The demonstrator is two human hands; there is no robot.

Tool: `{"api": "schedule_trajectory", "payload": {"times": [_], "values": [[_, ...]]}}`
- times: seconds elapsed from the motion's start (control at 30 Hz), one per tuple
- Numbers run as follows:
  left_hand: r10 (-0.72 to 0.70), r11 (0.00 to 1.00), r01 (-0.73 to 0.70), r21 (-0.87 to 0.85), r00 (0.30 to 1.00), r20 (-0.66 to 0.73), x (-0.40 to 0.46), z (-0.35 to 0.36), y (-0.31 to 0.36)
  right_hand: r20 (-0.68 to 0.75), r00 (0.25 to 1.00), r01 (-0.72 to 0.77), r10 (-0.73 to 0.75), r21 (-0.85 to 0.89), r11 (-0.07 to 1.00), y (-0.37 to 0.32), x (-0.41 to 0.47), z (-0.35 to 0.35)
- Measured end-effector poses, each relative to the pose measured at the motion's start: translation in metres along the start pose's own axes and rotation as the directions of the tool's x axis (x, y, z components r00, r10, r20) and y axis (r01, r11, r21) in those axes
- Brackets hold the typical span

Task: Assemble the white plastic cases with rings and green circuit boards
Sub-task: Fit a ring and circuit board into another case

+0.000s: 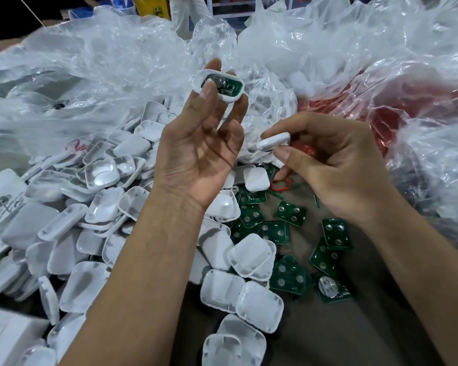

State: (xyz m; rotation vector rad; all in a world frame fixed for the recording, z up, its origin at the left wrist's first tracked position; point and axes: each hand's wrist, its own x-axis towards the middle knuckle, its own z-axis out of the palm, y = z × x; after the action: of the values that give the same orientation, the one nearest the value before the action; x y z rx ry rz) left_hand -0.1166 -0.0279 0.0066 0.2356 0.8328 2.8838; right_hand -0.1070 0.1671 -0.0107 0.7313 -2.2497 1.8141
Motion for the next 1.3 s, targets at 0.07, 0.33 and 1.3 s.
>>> {"api": "schedule_trajectory", "payload": {"times": [0.07, 0.33, 1.3], "values": [[0.000, 1.000, 0.000, -0.001, 1.000, 0.000, 0.000, 0.000, 0.000, -0.005, 1.000, -0.005, 0.005, 0.007, 1.000, 0.000, 0.000, 0.000], [-0.003, 1.000, 0.004, 0.014, 1.000, -0.030, -0.001, 0.003, -0.003, 0.012, 0.999, -0.051, 0.050, 0.214, 0.975, -0.002, 0.003, -0.005], [-0.118, 0.851, 0.058, 0.522, 0.990, 0.081, 0.000, 0.001, -0.023, -0.132, 0.990, -0.016, 0.045, 0.213, 0.977, -0.010, 0.007, -0.017]]}}
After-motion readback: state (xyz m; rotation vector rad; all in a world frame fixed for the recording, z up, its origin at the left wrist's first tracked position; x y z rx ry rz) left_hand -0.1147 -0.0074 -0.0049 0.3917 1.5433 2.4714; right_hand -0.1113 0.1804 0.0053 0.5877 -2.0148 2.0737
